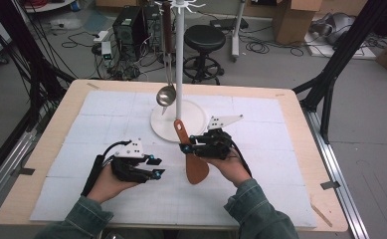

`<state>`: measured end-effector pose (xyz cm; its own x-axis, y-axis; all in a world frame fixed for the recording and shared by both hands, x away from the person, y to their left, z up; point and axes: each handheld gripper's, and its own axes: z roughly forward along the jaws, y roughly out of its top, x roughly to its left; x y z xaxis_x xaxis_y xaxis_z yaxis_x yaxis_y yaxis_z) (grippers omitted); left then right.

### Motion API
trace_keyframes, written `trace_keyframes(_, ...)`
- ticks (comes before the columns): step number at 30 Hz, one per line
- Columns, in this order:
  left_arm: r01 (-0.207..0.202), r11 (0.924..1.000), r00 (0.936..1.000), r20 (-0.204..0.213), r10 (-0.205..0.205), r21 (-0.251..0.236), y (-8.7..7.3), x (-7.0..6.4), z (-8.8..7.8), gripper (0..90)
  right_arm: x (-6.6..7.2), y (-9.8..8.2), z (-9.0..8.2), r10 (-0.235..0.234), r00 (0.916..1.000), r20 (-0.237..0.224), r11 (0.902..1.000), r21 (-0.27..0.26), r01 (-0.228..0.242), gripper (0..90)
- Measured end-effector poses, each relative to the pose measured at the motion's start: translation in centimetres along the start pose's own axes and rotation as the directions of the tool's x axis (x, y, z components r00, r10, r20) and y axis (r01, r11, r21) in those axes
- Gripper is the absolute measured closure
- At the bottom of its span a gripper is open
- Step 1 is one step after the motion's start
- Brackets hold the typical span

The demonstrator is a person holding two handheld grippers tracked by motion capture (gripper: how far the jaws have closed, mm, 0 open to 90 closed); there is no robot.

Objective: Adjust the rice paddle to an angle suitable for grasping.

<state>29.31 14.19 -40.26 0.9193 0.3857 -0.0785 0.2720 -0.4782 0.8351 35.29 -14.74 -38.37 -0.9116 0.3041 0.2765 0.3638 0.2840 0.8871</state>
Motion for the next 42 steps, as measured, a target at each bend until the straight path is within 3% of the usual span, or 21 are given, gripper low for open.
trace_keyframes(29,0.002,1.0,1.0,0.002,-0.002,-0.001,0.0,0.0,-0.1,56.3,-0.2,-0.1,-2.0,0.002,0.9993,0.037,0.9999,-0.012,-0.002,72.7)
trace_keyframes(35,0.0,1.0,1.0,0.002,0.0,0.0,-0.1,0.0,-0.1,56.3,-0.3,-0.2,-2.5,0.002,0.9992,0.039,0.9998,-0.017,-0.001,80.6)
trace_keyframes(42,-0.002,1.0,1.0,0.001,0.002,-0.003,-0.1,0.0,-0.2,55.1,-0.5,-0.3,-2.6,0.009,0.9994,0.034,0.9996,-0.025,-0.008,81.7)
